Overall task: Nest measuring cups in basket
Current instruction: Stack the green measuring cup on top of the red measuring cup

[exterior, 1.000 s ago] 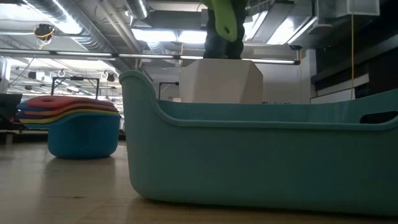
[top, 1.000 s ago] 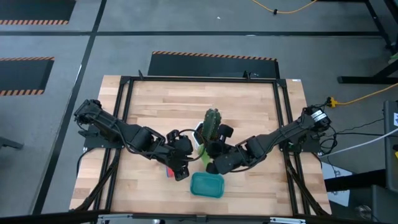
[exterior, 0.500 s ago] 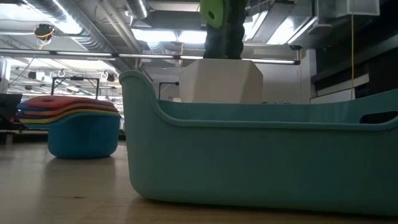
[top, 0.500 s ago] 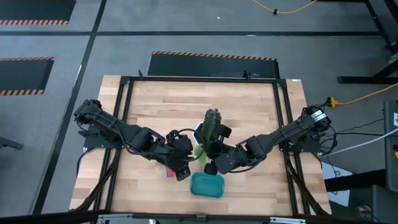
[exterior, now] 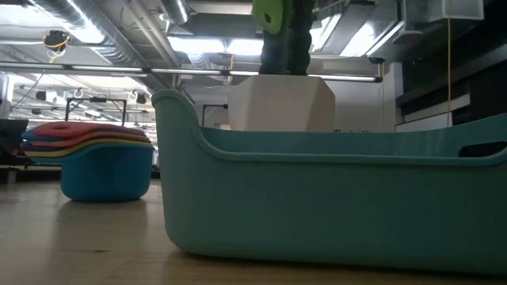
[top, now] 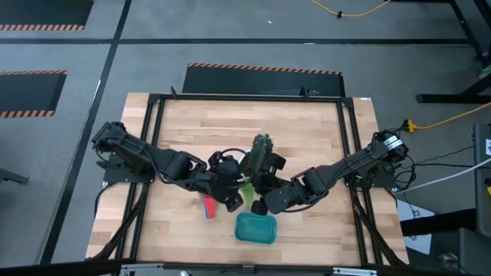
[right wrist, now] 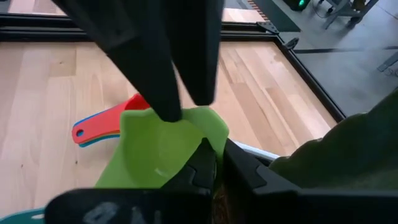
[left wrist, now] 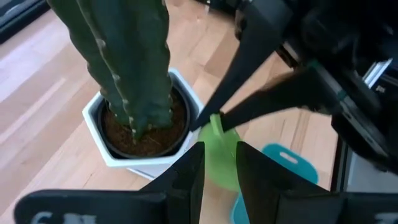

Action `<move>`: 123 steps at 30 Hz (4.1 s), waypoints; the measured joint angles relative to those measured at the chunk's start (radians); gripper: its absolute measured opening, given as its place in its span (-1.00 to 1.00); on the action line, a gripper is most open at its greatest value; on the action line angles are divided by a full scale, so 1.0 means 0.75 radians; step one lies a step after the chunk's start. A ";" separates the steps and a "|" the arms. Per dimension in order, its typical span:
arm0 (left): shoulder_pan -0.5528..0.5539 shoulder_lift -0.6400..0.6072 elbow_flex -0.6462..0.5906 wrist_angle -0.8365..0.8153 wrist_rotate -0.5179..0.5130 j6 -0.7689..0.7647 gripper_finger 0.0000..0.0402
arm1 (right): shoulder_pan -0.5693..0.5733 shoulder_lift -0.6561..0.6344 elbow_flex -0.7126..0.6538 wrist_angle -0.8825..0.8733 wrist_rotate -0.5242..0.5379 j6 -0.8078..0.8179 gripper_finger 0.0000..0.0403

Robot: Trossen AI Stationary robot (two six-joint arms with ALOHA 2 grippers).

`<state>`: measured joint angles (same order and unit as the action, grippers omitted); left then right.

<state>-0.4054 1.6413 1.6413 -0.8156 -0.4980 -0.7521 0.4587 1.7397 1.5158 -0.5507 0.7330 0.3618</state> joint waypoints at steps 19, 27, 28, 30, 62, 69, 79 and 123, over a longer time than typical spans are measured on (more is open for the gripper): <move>0.082 0.000 0.000 0.027 0.074 -0.007 -0.58 | -0.001 0.000 -0.001 0.012 0.048 -0.072 -0.91; 0.082 0.000 0.000 0.027 0.077 -0.007 -0.73 | -0.001 0.000 -0.001 0.014 0.049 -0.075 -0.91; 0.082 0.000 0.000 0.027 0.077 -0.006 -0.76 | -0.001 0.000 -0.001 0.014 0.048 -0.075 -0.91; 0.081 0.000 0.000 0.027 0.076 -0.006 -0.82 | -0.001 0.000 -0.001 0.014 0.047 -0.074 -0.91; 0.082 0.002 -0.003 0.014 0.071 0.006 -0.94 | 0.001 0.000 -0.001 0.019 0.007 -0.075 -0.45; 0.081 0.002 -0.003 -0.015 0.071 0.006 -0.94 | 0.018 -0.002 -0.001 -0.002 0.008 -0.151 -0.44; 0.040 -0.029 -0.003 -0.032 0.183 0.007 -0.98 | 0.079 -0.072 0.000 -0.181 0.007 -0.074 -0.44; -0.328 -1.010 -1.358 0.864 -0.022 -0.589 -1.00 | 0.097 -0.097 0.002 -0.250 -0.051 -0.061 -0.44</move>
<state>-0.6518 0.8839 0.6231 -0.1672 -0.5145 -1.1939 0.5316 1.6669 1.5169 -0.7385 0.6950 0.3158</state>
